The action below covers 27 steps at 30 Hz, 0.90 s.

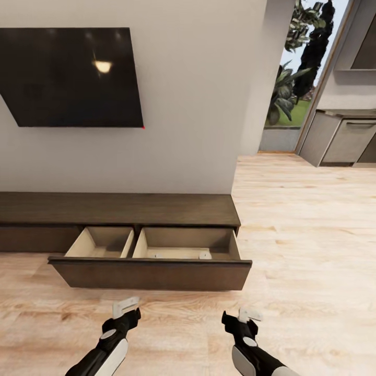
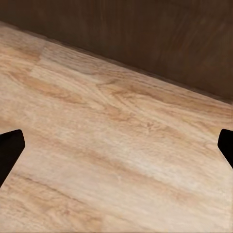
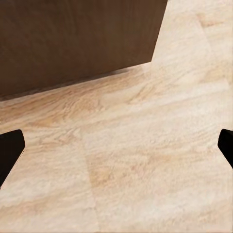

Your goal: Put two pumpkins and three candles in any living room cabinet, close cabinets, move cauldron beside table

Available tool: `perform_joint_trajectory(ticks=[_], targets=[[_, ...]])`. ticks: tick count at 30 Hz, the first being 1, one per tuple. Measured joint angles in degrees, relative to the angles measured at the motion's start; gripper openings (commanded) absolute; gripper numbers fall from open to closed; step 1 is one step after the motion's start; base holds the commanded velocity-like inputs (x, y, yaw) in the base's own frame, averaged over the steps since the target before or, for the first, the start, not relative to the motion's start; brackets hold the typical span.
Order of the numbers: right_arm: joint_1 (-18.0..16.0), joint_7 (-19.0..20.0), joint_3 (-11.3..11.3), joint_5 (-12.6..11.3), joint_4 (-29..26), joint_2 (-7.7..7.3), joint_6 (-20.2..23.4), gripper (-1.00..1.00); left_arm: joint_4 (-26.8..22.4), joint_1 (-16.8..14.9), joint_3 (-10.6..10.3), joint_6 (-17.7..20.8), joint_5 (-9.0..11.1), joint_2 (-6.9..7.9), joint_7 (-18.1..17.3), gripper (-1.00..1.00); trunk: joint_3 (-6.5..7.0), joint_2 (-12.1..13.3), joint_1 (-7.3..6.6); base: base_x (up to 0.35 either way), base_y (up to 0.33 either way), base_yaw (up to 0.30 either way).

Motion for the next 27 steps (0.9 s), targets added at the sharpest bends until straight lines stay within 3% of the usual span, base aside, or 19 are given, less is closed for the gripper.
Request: perform_joint_trajectory(ticks=[2,4,7,11,14,21,27], targets=[[0.0,1.2,0.0,0.0,1.6,0.0,-2.8,1.0,0.2,0.0,-0.1,-0.7,-0.1,0.0,-0.1,1.0,-0.36,-0.8,0.44,0.0,0.0,0.0],[0.1,3.5,0.0,0.0,4.5,0.04,-8.5,1.0,0.3,0.0,-1.1,-2.1,0.0,-0.01,-0.2,1.0,-0.72,-1.6,0.88,0.0,0.0,0.0],[0.8,5.2,0.1,0.3,6.1,0.07,-13.3,1.0,0.5,0.0,-3.5,-3.3,-0.1,0.01,-0.3,1.0,-1.26,-2.8,1.54,0.0,0.0,0.0],[1.6,6.6,0.1,2.4,7.2,0.08,-19.0,1.0,0.7,0.0,-5.7,-5.1,-1.7,0.0,-0.4,1.0,-1.97,-4.4,2.42,0.0,0.0,0.0],[1.7,6.8,0.0,3.9,7.4,0.08,-20.2,1.0,1.9,0.0,-6.1,-8.1,-5.6,-0.36,-0.5,1.0,-2.51,-5.6,3.08,0.0,0.0,0.0],[1.8,6.9,0.0,4.2,7.4,0.08,-20.6,1.0,3.8,0.0,-6.2,-10.7,-11.3,-2.77,-0.5,1.0,-3.77,-8.4,4.61,0.0,0.0,0.0],[1.7,6.9,-0.1,4.4,6.7,0.21,-20.5,1.0,3.9,-0.1,-6.2,-11.9,-12.2,-3.22,-0.5,1.0,-4.85,-10.8,5.93,0.0,0.0,0.0]])
